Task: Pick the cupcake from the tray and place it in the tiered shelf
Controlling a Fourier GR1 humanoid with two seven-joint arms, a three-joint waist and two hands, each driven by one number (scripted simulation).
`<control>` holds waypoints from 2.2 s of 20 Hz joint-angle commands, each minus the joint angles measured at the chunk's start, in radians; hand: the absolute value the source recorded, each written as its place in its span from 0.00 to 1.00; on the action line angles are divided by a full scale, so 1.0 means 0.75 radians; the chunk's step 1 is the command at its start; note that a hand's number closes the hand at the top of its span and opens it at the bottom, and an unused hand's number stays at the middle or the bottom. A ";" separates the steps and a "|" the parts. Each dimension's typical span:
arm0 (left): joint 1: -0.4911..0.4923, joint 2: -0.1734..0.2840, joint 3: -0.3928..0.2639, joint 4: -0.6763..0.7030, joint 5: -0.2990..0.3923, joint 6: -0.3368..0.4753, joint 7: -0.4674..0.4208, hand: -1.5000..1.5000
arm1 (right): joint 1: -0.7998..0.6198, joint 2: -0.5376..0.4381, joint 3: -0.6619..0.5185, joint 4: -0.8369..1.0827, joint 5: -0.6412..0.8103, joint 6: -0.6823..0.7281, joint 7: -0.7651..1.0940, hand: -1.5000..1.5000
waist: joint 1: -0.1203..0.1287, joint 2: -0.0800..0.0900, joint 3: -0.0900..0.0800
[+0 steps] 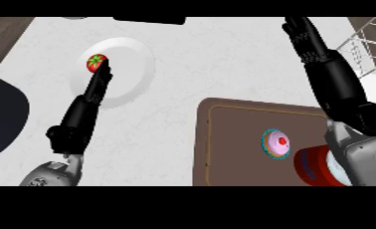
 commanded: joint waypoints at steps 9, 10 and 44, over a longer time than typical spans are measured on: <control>0.034 0.012 0.065 0.078 0.029 -0.002 0.003 0.50 | 0.388 -0.141 -0.287 0.211 0.146 -0.333 0.272 1.00 | -0.222 0.073 0.030; 0.049 0.018 0.070 0.079 0.035 -0.006 0.002 0.50 | 0.447 -0.172 -0.330 0.255 0.208 -0.401 0.274 1.00 | -0.221 0.060 0.041; -0.108 -0.084 0.086 0.313 0.024 -0.166 -0.083 0.50 | 0.672 -0.563 -0.109 -0.852 0.430 0.046 1.564 0.00 | -0.026 0.030 0.058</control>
